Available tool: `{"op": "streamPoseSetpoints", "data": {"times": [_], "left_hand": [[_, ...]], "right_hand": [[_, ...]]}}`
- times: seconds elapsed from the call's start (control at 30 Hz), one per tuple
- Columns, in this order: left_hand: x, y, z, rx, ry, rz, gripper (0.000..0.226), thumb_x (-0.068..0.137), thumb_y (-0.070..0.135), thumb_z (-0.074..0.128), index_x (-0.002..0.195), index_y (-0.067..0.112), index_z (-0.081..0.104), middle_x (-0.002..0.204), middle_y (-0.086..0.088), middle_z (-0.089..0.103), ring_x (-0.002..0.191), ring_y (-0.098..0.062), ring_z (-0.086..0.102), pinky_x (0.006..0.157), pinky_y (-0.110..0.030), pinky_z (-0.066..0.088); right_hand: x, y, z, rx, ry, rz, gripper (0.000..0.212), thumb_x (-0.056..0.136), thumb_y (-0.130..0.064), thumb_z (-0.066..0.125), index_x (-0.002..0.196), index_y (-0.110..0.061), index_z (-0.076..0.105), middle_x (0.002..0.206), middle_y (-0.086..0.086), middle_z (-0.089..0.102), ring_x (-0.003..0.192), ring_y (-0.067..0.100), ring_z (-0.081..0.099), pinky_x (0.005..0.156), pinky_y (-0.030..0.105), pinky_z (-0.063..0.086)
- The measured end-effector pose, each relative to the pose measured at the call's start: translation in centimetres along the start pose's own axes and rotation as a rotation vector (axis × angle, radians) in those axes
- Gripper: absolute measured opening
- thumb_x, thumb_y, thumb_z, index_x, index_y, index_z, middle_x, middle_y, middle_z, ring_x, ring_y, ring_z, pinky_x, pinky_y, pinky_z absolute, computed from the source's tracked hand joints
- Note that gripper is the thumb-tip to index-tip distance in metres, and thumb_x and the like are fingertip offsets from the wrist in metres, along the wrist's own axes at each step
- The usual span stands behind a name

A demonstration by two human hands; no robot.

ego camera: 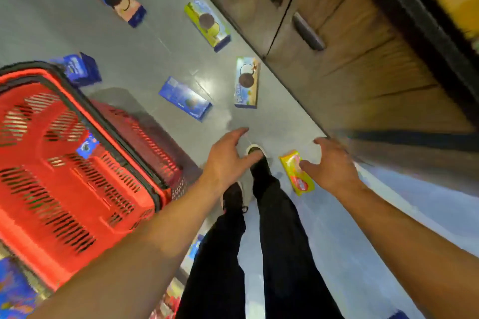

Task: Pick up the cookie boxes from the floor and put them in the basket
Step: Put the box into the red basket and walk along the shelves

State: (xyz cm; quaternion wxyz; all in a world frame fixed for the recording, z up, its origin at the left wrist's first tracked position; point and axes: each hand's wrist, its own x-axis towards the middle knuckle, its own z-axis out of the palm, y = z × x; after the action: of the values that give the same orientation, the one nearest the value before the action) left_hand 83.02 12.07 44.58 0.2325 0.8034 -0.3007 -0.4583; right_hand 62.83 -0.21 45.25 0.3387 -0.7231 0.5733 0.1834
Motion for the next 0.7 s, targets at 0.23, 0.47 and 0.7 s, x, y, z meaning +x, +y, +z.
{"op": "streamPoseSetpoints", "data": {"times": [0.23, 0.47, 0.7], "left_hand": [[1.7, -3.4, 8.2, 0.193, -0.183, 0.120, 0.072, 0.077, 0.040, 0.076, 0.140, 0.021, 0.047, 0.139, -0.003, 0.053, 0.123, -0.019, 0.052, 0.098, -0.022, 0.035], [2.8, -8.8, 17.0, 0.252, -0.293, 0.095, 0.073, 0.079, 0.040, 0.074, 0.142, 0.022, 0.043, 0.141, 0.001, 0.051, 0.123, -0.017, 0.051, 0.093, -0.018, 0.035], [7.7, -15.4, 27.5, 0.174, -0.262, -0.031, 0.070, 0.078, 0.048, 0.072, 0.140, 0.028, 0.045, 0.136, 0.001, 0.055, 0.111, -0.018, 0.060, 0.085, -0.021, 0.042]], "right_hand": [[-2.5, 9.8, 8.6, 0.079, -0.033, 0.205, 0.063, 0.076, -0.035, 0.075, 0.130, -0.013, 0.051, 0.128, 0.012, 0.052, 0.114, 0.031, 0.055, 0.091, 0.035, 0.044], [-1.3, 16.6, 17.2, 0.095, -0.083, 0.253, 0.071, 0.075, -0.040, 0.073, 0.136, -0.015, 0.046, 0.130, 0.010, 0.050, 0.117, 0.030, 0.054, 0.094, 0.036, 0.044], [4.0, 24.2, 25.9, 0.215, -0.005, 0.300, 0.071, 0.075, -0.043, 0.074, 0.135, -0.017, 0.046, 0.130, 0.009, 0.050, 0.119, 0.028, 0.052, 0.097, 0.035, 0.042]]}}
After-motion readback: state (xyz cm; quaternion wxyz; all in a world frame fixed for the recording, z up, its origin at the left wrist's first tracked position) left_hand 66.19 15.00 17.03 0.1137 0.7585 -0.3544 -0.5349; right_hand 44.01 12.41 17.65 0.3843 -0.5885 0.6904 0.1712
